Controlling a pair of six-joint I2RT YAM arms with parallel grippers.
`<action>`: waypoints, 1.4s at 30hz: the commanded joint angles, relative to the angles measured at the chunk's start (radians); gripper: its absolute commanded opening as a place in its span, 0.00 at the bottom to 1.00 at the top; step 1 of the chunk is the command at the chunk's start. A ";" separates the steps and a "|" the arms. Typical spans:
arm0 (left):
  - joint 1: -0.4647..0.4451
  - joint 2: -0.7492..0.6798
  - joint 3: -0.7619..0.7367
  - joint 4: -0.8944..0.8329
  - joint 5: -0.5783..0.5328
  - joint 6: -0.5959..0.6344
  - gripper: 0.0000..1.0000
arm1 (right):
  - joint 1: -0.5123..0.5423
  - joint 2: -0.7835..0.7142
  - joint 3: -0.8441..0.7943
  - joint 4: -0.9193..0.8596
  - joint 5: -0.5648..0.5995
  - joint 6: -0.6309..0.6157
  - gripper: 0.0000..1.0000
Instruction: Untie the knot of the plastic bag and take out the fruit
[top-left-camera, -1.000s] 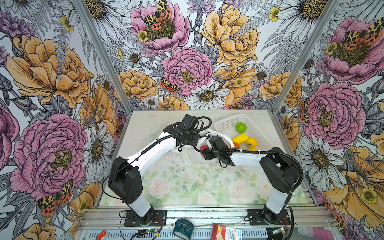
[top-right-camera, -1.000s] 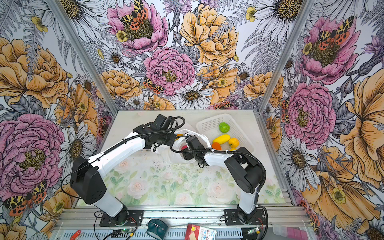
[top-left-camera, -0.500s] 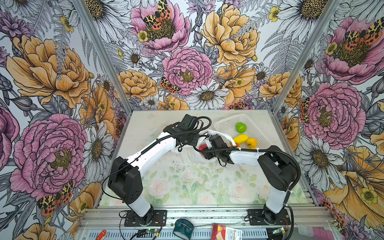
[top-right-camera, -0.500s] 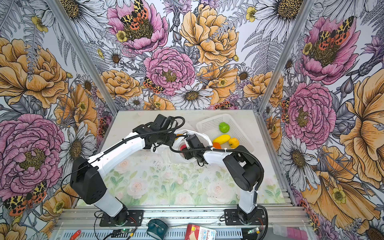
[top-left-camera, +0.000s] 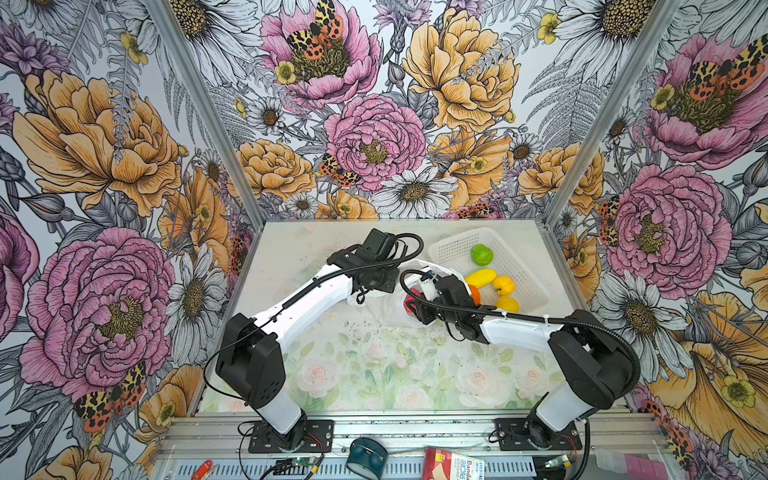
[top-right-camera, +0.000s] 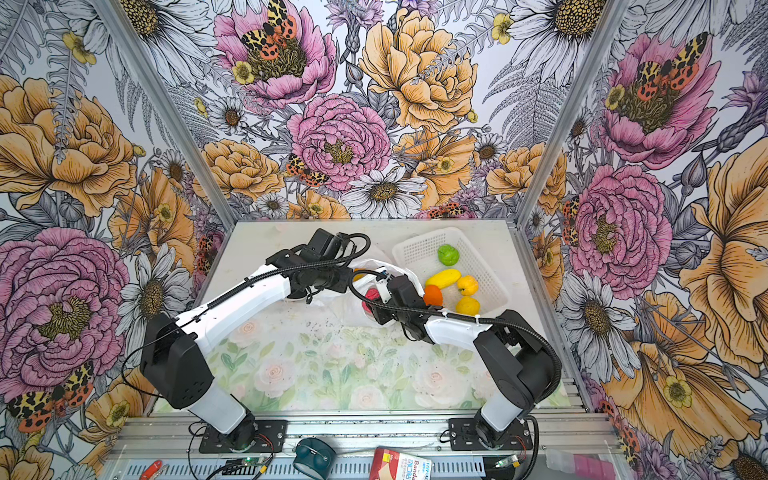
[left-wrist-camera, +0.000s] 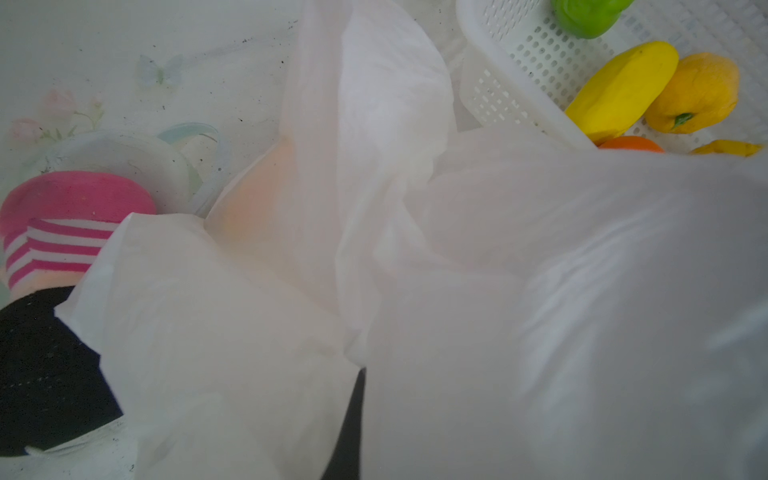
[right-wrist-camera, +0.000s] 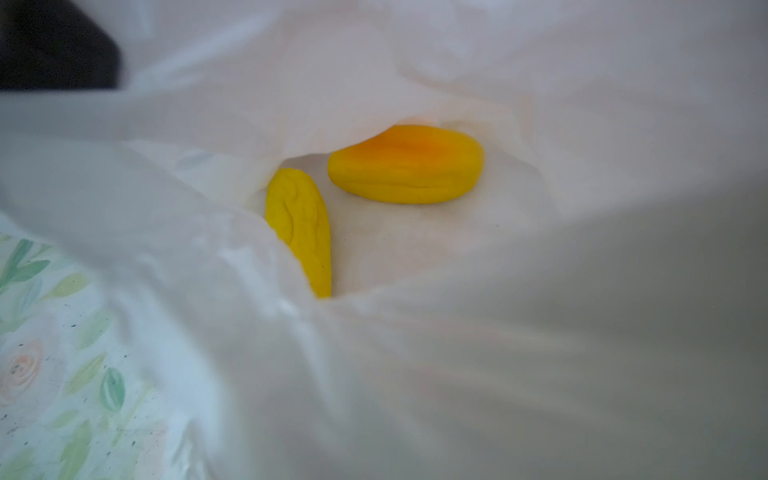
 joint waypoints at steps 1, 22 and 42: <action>0.007 0.006 0.018 -0.010 -0.007 0.010 0.00 | -0.008 -0.065 -0.047 0.125 -0.039 0.023 0.33; 0.005 -0.008 0.019 -0.014 -0.015 0.010 0.00 | -0.049 0.099 0.082 -0.031 0.065 0.009 0.39; -0.002 -0.001 0.021 -0.019 -0.028 0.013 0.00 | -0.062 0.118 0.096 -0.086 0.058 -0.023 0.74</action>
